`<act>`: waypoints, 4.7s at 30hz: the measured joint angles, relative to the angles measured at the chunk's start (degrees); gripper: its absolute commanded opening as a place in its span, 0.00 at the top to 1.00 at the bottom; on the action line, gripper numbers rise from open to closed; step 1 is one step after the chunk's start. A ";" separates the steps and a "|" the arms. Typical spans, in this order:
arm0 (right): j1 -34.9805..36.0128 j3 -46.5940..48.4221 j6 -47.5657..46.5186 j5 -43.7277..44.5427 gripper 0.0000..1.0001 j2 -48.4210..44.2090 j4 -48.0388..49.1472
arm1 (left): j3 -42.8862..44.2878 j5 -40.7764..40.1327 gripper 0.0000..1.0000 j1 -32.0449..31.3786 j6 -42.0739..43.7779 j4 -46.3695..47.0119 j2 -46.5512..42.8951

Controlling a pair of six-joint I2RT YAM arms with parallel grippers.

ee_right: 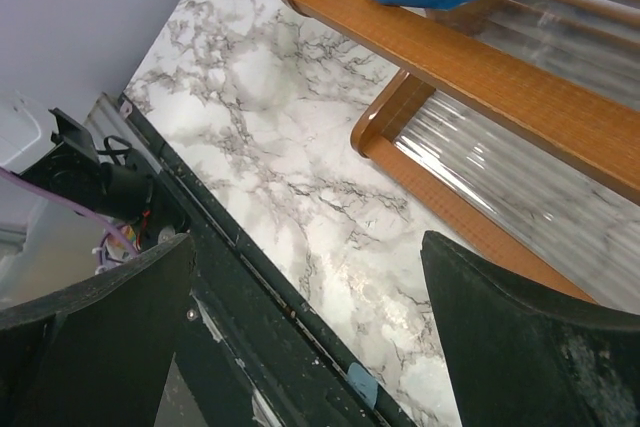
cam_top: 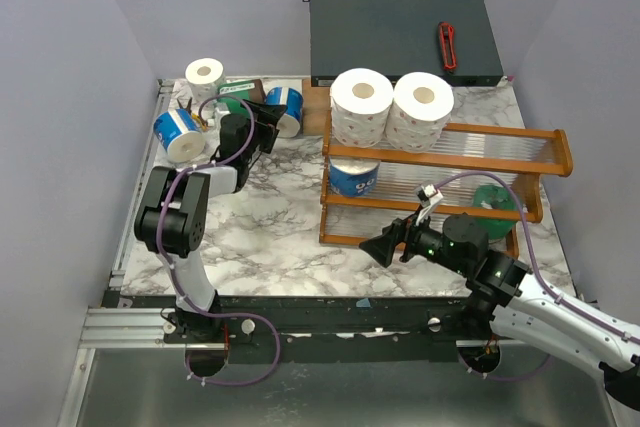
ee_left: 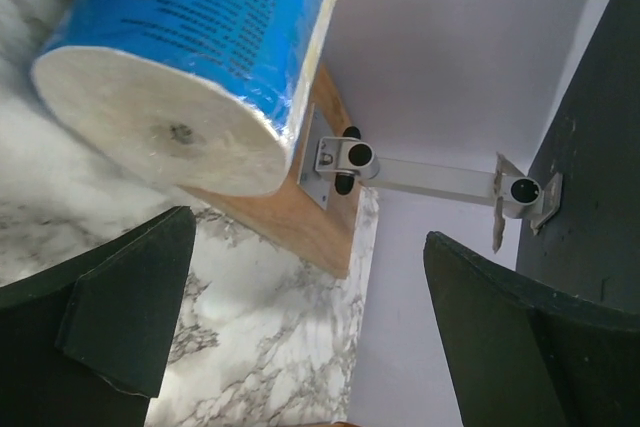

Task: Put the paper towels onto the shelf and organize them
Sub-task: Pick up the paper towel from the center of the board, then place the paper towel on the shelf.

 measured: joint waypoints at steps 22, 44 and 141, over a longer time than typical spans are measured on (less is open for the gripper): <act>0.00 -1.05 2.51 2.51 0.03 -0.20 -0.81 | 3.06 -8.24 0.01 -2.69 -4.66 2.86 5.68; 0.00 -1.05 2.51 3.45 0.03 -0.50 -1.55 | 8.59 -14.38 0.02 -4.70 -3.30 -1.31 9.70; 0.00 8.68 0.94 -5.64 0.03 4.74 -4.72 | -23.12 18.69 0.90 1.22 26.40 -52.72 -84.78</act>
